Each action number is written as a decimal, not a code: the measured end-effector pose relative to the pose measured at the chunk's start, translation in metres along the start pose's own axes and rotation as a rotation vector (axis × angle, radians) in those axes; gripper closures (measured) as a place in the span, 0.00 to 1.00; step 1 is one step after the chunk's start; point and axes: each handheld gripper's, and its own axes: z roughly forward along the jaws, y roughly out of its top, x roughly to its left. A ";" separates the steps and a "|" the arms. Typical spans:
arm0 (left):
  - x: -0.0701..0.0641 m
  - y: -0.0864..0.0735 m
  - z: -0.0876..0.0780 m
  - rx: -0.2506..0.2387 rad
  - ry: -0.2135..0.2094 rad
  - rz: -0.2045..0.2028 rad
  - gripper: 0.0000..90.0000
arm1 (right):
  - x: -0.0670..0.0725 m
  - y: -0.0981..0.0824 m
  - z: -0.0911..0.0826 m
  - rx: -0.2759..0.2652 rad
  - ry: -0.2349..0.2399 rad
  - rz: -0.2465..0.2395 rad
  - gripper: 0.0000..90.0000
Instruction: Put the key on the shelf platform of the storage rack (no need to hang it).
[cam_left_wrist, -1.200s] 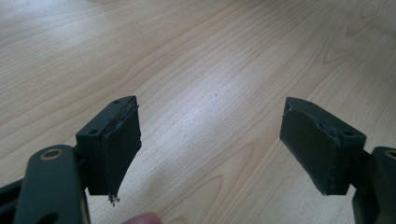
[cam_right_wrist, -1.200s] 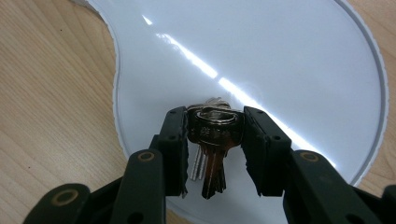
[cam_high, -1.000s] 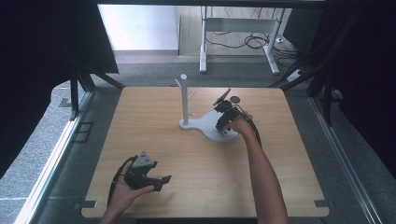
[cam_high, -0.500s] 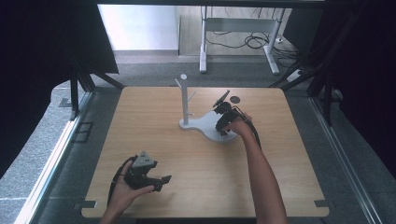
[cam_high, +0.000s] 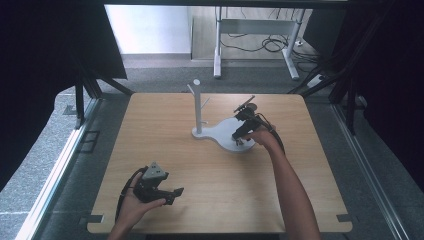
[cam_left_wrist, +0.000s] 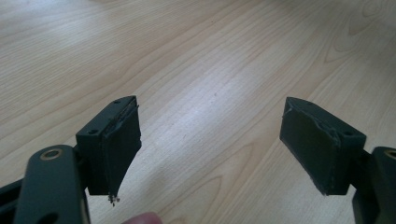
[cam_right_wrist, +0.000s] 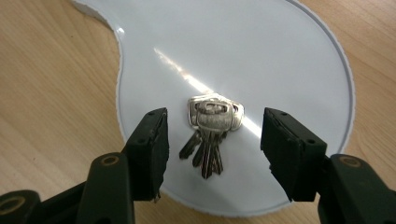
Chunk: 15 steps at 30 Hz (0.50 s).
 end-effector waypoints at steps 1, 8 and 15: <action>-0.001 0.000 0.000 0.000 0.000 0.002 0.23 | 0.000 -0.002 -0.002 -0.005 0.005 -0.002 0.46; -0.001 -0.002 -0.001 0.003 0.008 0.000 0.23 | -0.001 -0.022 -0.021 -0.037 0.031 -0.038 0.46; -0.004 -0.003 -0.003 0.001 0.006 0.007 0.23 | -0.003 -0.051 -0.036 -0.042 0.046 -0.059 0.46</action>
